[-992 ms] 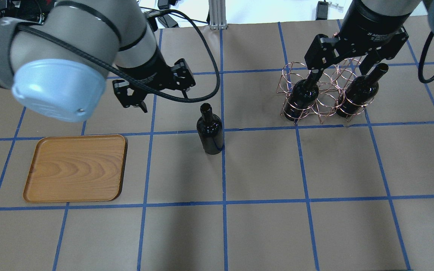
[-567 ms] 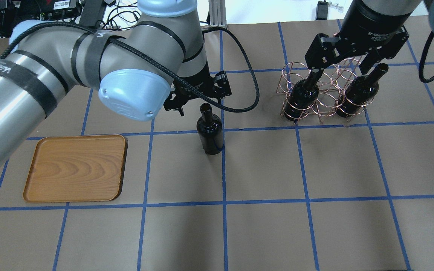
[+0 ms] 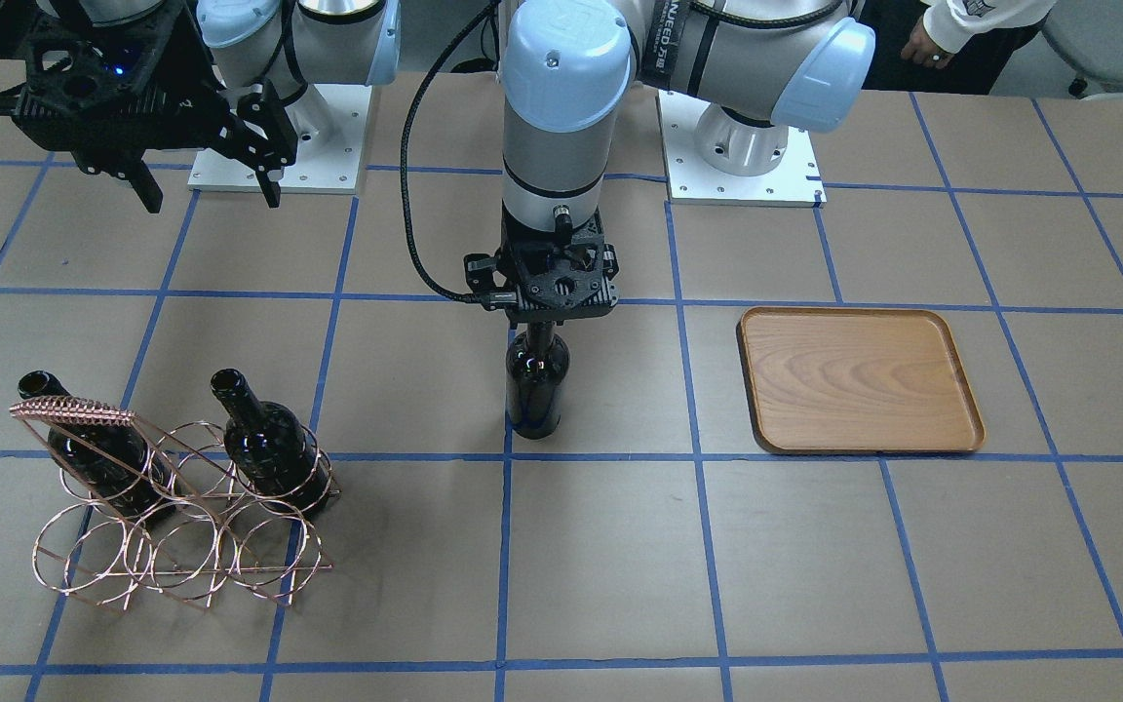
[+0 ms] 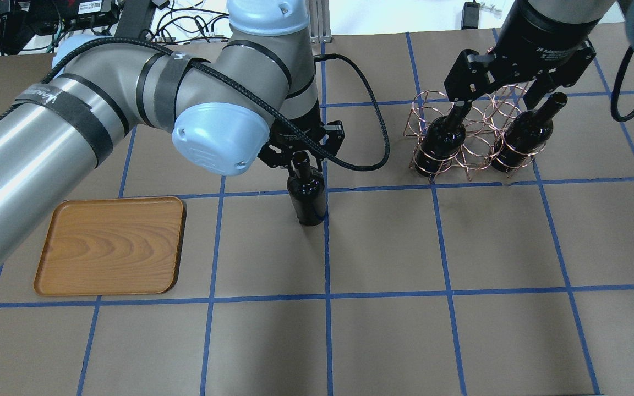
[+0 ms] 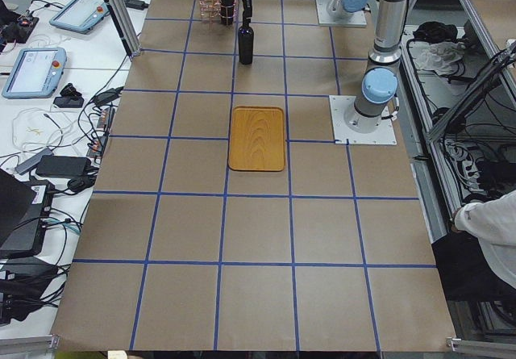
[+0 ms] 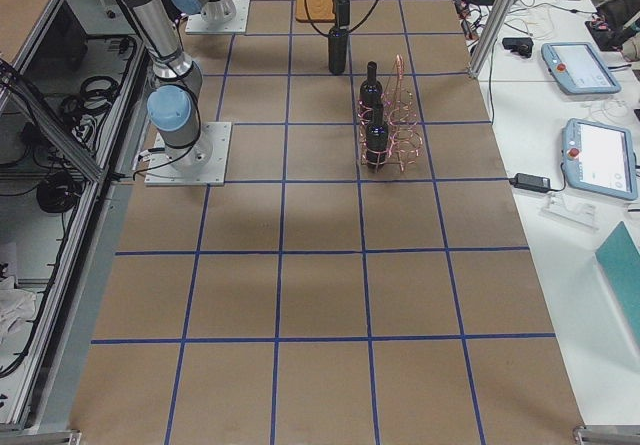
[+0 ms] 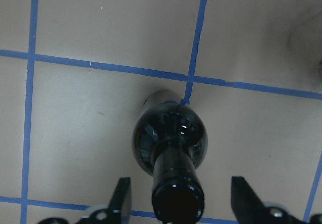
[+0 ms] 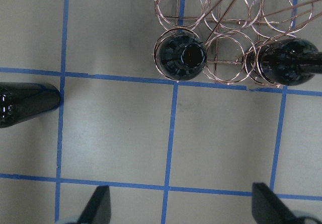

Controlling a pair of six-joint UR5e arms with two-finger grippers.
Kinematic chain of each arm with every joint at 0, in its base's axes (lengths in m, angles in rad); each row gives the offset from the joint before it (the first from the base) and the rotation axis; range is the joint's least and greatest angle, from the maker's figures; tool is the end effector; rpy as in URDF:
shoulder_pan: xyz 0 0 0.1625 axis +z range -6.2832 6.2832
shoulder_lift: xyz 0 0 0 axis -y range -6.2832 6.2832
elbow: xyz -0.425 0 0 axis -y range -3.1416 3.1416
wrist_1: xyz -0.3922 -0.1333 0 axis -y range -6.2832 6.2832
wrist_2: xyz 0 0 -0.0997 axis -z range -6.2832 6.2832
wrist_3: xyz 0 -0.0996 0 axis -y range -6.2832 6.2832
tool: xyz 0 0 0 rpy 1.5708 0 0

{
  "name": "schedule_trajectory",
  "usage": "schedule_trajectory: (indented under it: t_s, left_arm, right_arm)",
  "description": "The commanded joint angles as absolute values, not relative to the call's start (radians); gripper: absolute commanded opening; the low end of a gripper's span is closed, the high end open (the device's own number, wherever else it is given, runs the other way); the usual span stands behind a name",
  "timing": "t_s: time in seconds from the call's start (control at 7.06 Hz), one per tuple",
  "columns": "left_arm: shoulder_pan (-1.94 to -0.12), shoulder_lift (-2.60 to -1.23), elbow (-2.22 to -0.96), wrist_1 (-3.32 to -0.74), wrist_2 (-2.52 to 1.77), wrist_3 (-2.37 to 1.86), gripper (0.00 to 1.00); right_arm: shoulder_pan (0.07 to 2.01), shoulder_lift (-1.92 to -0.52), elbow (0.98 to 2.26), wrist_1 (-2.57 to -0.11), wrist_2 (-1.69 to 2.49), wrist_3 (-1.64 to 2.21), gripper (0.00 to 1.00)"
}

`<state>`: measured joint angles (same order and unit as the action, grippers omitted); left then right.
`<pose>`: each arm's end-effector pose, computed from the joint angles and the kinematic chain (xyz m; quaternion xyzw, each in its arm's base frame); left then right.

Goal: Take wine from basket and place on tray
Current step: 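Close the left gripper on the bottle neck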

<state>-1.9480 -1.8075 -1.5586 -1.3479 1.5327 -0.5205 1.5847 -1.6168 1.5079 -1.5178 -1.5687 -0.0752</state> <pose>-0.3417 -0.4902 0.3886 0.0716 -0.9973 -0.0090 0.0168 0.1401 -0.4735 0.5358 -0.0445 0.9986 -0.0280 0.0002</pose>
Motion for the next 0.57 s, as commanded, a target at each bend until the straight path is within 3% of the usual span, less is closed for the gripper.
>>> schedule_trajectory:
  t_s: [0.0, 0.43]
  left_arm:
    - [-1.941, -1.792, -1.555, -1.356, 1.532, -0.502, 0.0]
    - [-1.8, -1.724, -1.52, -1.489, 1.548, -0.266, 0.0]
  right_arm:
    - [1.585, -1.617, 1.508, -1.516, -1.566, -0.074, 1.0]
    - [1.585, -1.617, 1.508, -1.514, -1.566, -0.074, 1.0]
